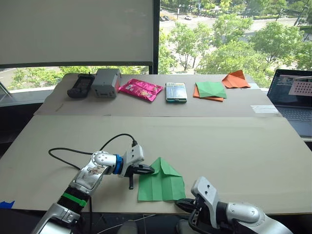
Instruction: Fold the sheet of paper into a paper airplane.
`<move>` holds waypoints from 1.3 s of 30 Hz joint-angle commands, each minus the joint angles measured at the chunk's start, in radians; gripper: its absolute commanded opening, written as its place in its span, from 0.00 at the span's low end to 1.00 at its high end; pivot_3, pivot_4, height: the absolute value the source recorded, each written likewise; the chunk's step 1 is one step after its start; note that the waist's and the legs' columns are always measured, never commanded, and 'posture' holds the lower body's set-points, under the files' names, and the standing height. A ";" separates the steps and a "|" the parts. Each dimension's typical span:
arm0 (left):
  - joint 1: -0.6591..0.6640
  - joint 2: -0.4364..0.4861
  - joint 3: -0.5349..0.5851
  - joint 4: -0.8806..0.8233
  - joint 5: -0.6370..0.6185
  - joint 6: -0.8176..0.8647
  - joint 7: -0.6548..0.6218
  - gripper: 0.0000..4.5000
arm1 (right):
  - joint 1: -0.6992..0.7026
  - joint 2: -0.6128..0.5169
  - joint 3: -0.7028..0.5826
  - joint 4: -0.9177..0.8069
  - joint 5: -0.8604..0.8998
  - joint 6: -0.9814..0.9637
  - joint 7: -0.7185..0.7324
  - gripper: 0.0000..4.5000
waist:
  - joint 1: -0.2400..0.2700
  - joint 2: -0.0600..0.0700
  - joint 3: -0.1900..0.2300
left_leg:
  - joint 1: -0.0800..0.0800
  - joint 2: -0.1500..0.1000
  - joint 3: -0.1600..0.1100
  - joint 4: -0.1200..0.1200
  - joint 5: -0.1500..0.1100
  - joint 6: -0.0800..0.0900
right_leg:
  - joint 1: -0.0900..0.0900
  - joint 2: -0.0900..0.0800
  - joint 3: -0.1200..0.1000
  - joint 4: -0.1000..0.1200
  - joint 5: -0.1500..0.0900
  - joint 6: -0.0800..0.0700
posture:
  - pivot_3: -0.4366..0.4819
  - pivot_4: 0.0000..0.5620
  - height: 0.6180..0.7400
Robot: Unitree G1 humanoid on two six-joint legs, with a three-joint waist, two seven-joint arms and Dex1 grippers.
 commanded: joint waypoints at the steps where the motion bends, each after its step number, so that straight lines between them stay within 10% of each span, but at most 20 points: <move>1: 0.007 0.012 -0.036 0.055 0.057 0.021 0.005 0.00 | 0.063 0.033 0.015 0.002 -0.009 -0.023 -0.045 0.00 | 0.002 -0.001 -0.002 | 0.000 0.000 0.000 0.000 0.000 0.000 | 0.000 0.000 0.000 0.000 0.000 0.000 | 0.48 0.27 0.97; 20: -0.039 0.015 -0.047 0.106 0.063 0.001 -0.029 0.00 | 0.305 0.300 0.000 0.256 -0.246 -0.653 -0.266 0.00 | -0.002 0.003 0.000 | -0.002 0.002 0.000 0.000 -0.002 -0.002 | -0.001 -0.003 -0.001 -0.005 0.000 -0.001 | 0.48 0.27 0.97; 39: -0.032 0.015 -0.030 0.096 0.068 0.007 -0.019 0.00 | 0.031 0.378 -0.047 0.310 -0.187 -0.658 -0.249 0.00 | -0.024 -0.009 0.009 | -0.003 0.002 0.008 -0.001 -0.002 -0.002 | -0.003 -0.014 -0.006 -0.013 0.000 -0.001 | 0.48 0.27 0.97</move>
